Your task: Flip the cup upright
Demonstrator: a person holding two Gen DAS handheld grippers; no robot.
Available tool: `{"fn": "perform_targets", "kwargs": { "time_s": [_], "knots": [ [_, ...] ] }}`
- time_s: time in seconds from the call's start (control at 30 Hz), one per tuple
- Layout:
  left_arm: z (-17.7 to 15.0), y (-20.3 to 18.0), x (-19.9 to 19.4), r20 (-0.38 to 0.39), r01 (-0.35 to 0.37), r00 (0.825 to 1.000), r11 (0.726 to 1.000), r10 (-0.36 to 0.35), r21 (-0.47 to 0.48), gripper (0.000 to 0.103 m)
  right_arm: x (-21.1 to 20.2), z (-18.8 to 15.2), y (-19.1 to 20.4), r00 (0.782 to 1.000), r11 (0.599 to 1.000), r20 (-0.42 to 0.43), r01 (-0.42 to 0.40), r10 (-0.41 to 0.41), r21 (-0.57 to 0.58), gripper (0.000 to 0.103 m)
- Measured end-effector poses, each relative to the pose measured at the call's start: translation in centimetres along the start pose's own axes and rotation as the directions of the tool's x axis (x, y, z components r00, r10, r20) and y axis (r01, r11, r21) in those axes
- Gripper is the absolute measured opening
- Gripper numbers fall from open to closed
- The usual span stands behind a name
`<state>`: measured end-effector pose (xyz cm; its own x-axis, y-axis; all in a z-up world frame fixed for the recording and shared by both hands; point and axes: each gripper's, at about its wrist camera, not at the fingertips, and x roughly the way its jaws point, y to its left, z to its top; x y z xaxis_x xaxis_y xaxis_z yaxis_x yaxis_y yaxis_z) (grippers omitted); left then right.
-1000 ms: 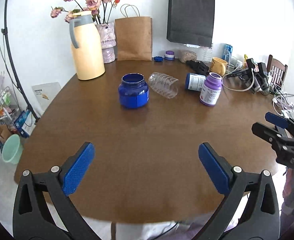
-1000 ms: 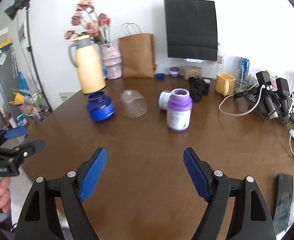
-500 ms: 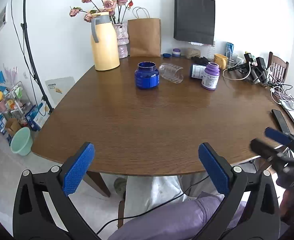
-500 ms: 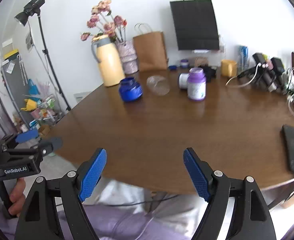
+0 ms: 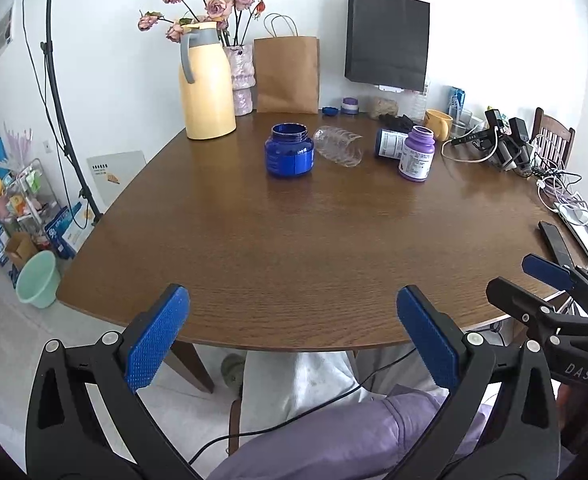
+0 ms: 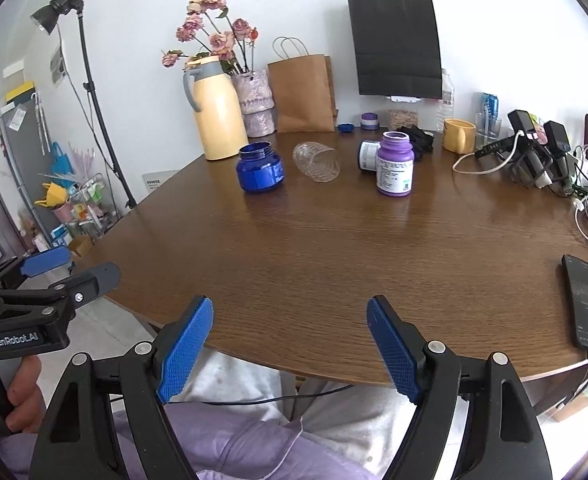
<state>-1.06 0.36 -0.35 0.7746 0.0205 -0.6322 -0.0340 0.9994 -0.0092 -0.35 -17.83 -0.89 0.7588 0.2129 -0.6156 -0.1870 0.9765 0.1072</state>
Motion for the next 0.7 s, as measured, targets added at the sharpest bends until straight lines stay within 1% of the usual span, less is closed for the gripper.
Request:
{"fn": "perform_targets", "kwargs": {
  "time_s": [0.17,0.7],
  "knots": [
    [0.06,0.10,-0.40,0.012,0.000,1.000,1.000,0.000,0.001,0.103,-0.25,0.12,-0.21,1.000,1.000,0.007,0.010,-0.010,0.009,0.083],
    [0.15,0.27,-0.66,0.004,-0.002,1.000,1.000,0.002,-0.001,0.103,-0.66,0.29,-0.44,0.999,0.999,0.015,0.031,-0.031,0.012,0.083]
  ]
}}
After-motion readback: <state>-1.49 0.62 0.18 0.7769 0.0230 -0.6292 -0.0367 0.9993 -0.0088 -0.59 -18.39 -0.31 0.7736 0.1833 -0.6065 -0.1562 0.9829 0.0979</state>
